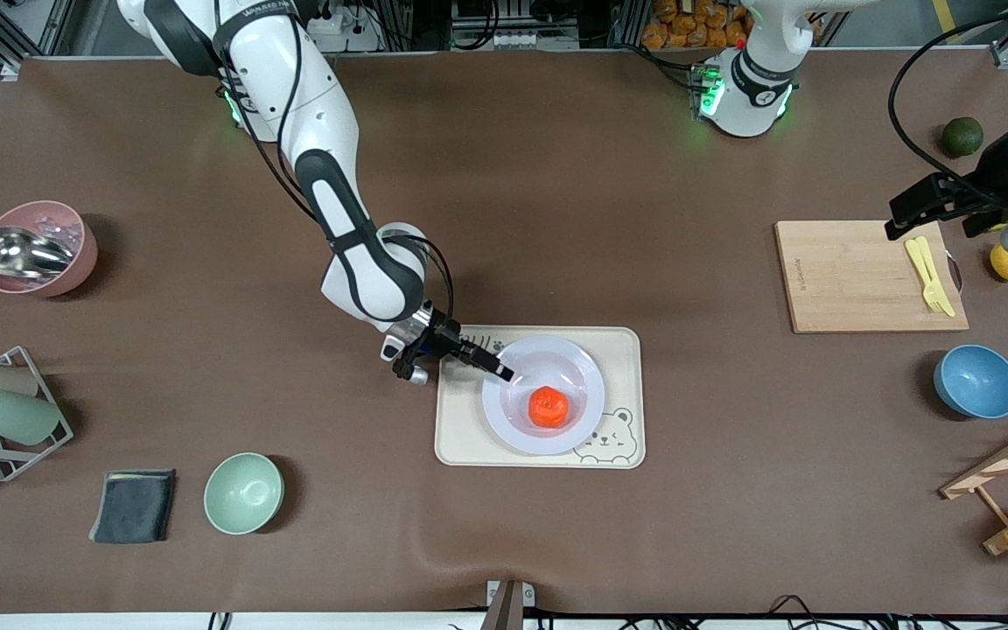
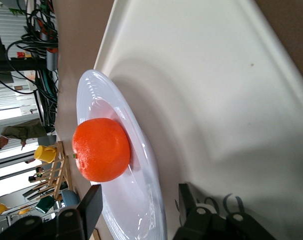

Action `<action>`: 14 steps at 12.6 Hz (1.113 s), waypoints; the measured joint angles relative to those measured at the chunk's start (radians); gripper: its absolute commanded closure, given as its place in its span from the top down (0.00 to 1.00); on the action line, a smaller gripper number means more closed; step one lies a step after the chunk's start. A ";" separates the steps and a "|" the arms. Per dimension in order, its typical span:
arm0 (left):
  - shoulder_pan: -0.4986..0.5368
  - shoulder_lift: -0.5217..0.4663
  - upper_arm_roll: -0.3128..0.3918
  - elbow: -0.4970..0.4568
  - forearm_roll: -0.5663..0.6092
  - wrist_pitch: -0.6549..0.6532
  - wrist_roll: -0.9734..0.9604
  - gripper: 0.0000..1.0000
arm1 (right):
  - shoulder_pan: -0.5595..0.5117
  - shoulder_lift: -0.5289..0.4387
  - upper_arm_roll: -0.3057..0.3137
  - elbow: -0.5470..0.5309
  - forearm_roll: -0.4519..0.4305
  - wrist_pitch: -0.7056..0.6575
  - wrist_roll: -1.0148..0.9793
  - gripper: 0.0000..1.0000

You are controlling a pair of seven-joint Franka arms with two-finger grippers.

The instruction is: Place orange and plate with both arms

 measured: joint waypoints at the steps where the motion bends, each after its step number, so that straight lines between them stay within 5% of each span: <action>1: 0.000 0.000 0.000 0.000 0.000 0.000 0.000 1.00 | 0.000 0.000 0.000 0.005 -0.070 0.003 0.074 0.69; 9: 0.000 0.012 0.002 0.003 0.000 0.005 0.000 1.00 | -0.022 -0.026 -0.006 0.018 -0.491 -0.010 0.448 0.70; 14: 0.000 0.012 0.001 0.005 0.000 0.005 0.000 1.00 | -0.105 -0.088 -0.020 0.017 -0.786 -0.213 0.685 0.78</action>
